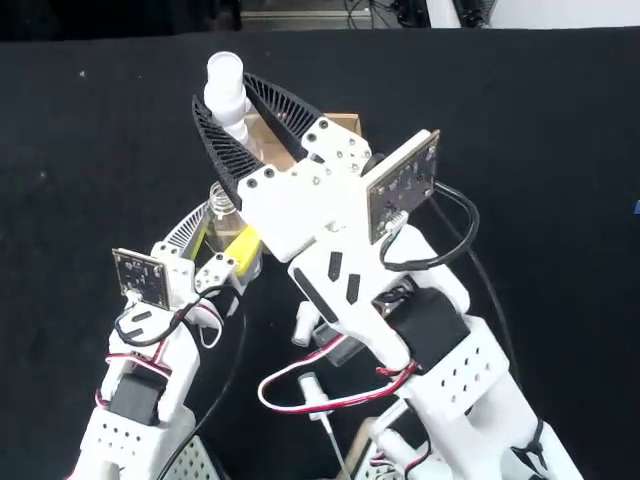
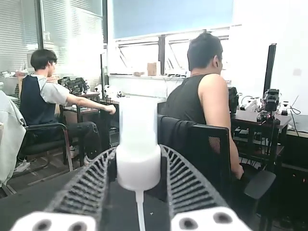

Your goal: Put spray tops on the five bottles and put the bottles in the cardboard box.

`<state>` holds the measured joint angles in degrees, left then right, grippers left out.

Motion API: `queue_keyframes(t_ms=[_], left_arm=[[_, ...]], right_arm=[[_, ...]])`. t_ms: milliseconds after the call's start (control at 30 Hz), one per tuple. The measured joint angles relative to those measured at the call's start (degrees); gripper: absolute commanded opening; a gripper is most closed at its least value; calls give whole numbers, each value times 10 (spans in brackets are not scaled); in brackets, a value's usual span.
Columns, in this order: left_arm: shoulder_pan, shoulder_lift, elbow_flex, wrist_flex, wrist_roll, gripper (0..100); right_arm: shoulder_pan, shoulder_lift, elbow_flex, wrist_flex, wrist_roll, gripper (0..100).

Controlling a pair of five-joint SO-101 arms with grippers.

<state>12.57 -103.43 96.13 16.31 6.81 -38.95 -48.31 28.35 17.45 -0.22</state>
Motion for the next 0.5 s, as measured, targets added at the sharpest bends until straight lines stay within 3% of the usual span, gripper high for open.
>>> queue_keyframes(t_ms=[500], left_arm=[[3,-1,0,0,0,125]], right_arm=[[0,0,0,-3,-66,11]])
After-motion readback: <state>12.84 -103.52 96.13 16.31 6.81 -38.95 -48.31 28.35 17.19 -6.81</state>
